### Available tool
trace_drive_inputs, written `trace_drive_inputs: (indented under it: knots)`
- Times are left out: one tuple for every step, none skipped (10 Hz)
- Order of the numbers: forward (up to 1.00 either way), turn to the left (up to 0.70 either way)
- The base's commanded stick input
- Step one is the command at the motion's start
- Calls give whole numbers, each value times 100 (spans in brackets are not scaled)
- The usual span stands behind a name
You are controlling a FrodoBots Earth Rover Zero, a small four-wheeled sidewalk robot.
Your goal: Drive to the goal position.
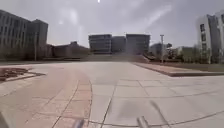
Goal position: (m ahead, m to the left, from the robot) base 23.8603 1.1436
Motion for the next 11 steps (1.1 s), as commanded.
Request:
trace_drive_inputs:
  knots:
    - [70, 0]
    - [70, 0]
    - [70, 0]
    - [70, 0]
    - [70, 0]
    - [70, 0]
    - [70, 0]
    - [70, 0]
    - [70, 0]
    - [70, 0]
    - [70, 0]
